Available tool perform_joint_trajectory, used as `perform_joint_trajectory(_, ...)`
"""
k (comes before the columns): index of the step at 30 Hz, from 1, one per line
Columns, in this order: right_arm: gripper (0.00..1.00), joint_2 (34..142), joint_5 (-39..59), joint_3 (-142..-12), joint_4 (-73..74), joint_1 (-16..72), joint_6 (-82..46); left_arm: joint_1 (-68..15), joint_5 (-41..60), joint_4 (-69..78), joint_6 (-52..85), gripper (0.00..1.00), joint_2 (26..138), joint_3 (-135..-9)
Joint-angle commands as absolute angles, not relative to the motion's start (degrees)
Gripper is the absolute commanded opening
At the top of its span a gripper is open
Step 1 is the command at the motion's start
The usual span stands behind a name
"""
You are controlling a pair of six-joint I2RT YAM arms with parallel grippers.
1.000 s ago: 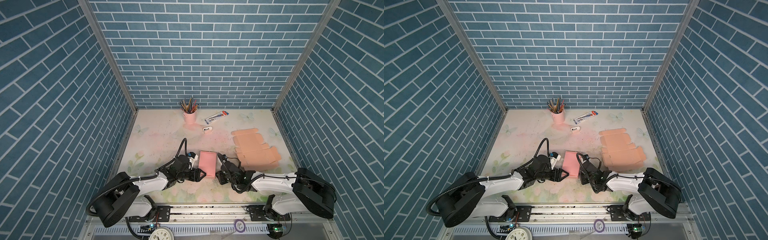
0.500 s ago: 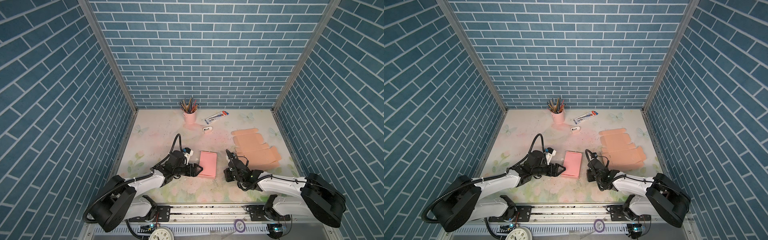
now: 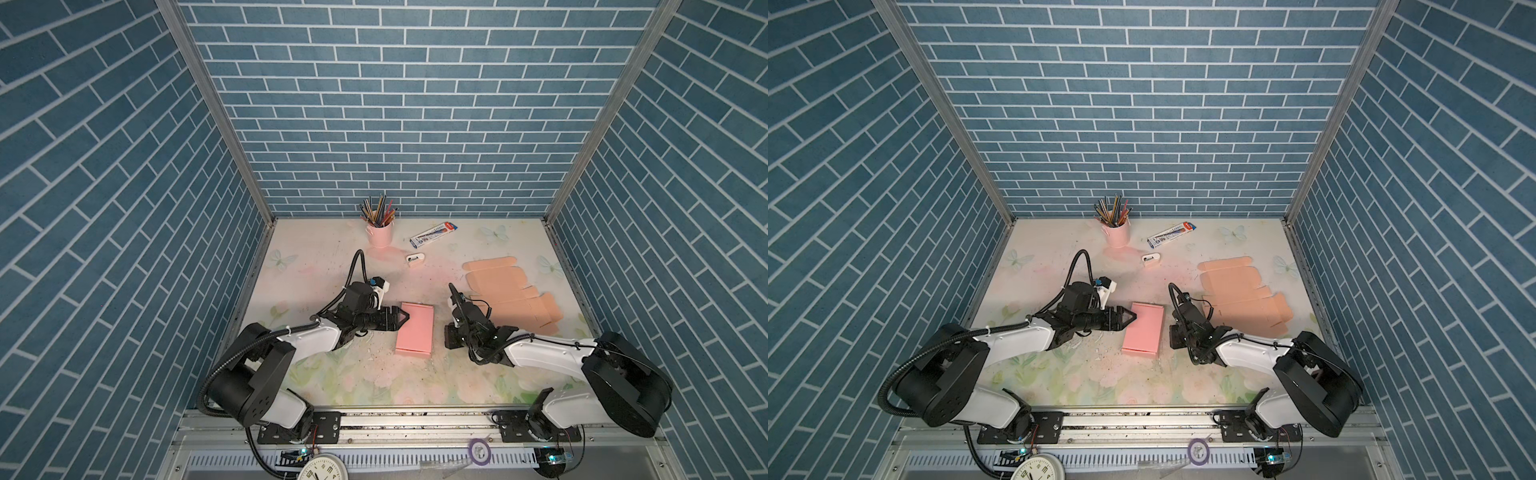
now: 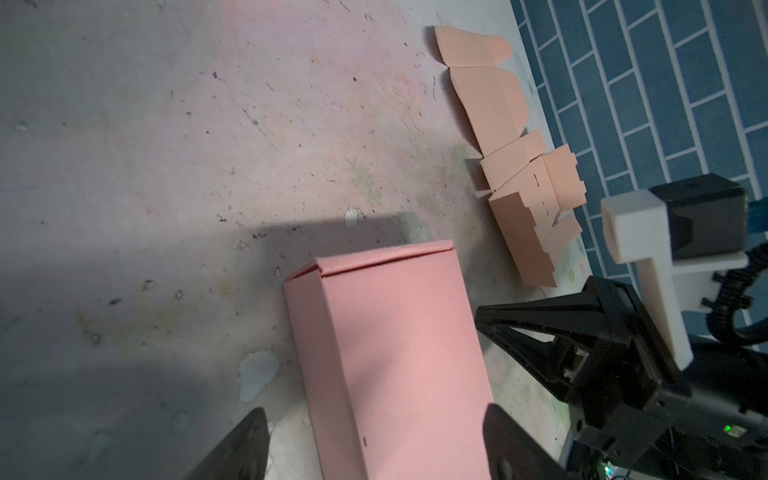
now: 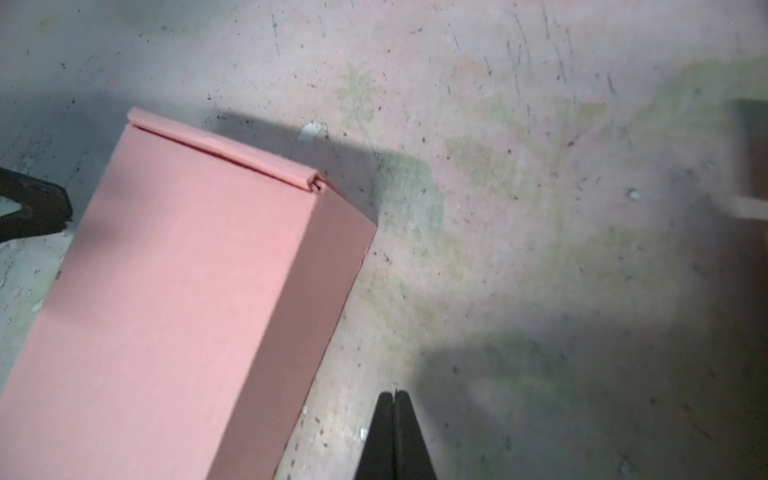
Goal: Fold the paper box
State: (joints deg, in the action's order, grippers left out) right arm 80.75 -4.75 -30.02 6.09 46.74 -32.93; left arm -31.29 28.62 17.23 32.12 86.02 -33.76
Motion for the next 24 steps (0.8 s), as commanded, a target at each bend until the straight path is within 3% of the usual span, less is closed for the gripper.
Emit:
perform_joint_trajectory(1, 0.02, 83.01, -3.79, -32.05, 7.77, 45.76, -30.96, -30.95, 29.89, 19.70, 31.60, 0.81, 88.48, -36.28)
perform_joint_trajectory(24, 0.00, 92.00, 0.03, -36.97, 11.76, 44.16, -29.23, -33.70, 34.02, 25.82, 33.07, 0.72, 97.56, -39.99)
